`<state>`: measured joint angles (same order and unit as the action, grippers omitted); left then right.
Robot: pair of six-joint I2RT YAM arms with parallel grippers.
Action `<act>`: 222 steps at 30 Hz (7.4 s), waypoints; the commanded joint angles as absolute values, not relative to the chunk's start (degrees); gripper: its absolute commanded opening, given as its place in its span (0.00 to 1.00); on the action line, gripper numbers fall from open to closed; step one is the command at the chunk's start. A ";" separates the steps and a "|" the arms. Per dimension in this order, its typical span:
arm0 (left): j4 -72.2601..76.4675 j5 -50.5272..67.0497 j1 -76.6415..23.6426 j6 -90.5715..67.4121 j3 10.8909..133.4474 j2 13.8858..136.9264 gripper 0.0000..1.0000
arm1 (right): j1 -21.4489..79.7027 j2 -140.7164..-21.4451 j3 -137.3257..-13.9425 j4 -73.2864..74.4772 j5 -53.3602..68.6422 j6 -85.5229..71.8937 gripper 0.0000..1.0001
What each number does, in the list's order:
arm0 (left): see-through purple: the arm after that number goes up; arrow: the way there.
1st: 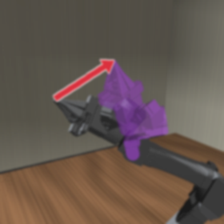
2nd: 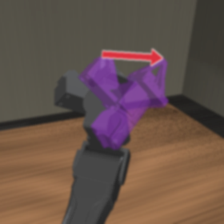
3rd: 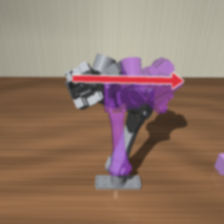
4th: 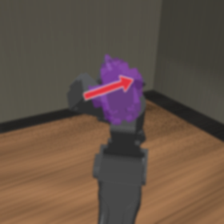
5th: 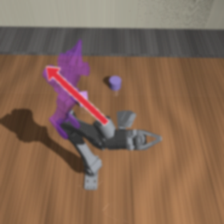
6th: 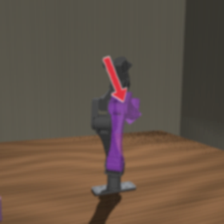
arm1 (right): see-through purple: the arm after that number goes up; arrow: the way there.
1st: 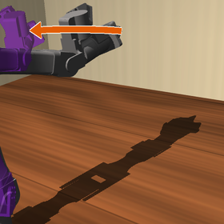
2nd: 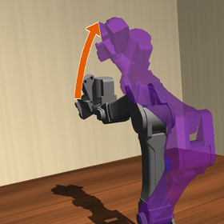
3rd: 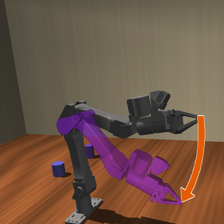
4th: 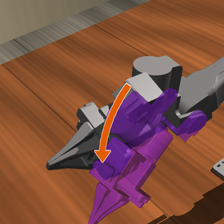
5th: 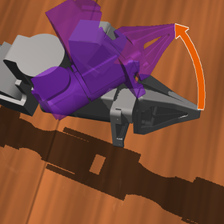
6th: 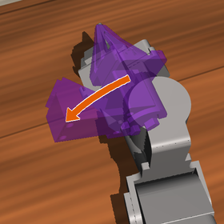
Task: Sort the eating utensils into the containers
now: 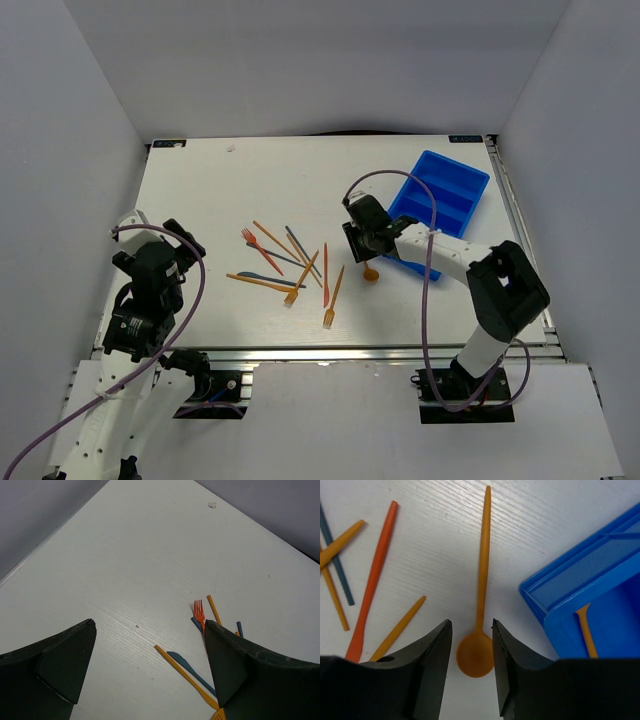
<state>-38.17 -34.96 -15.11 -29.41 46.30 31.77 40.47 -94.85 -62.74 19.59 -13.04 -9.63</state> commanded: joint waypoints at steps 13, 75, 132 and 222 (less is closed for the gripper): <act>-38.50 -35.16 -15.12 -29.53 46.06 31.55 0.98 | 40.17 -104.84 -61.08 13.80 -14.16 -10.20 0.37; -38.14 -34.19 -15.12 -29.18 46.14 33.13 0.98 | 27.02 -69.43 -62.29 15.03 -2.95 2.05 0.89; -38.67 -35.68 -15.12 -29.79 46.05 31.29 0.98 | 53.44 -119.52 -90.70 36.56 -30.14 -36.03 0.40; -37.53 -32.96 -15.03 -29.00 45.79 30.76 0.98 | 10.37 -94.74 -73.22 7.92 17.23 35.59 0.00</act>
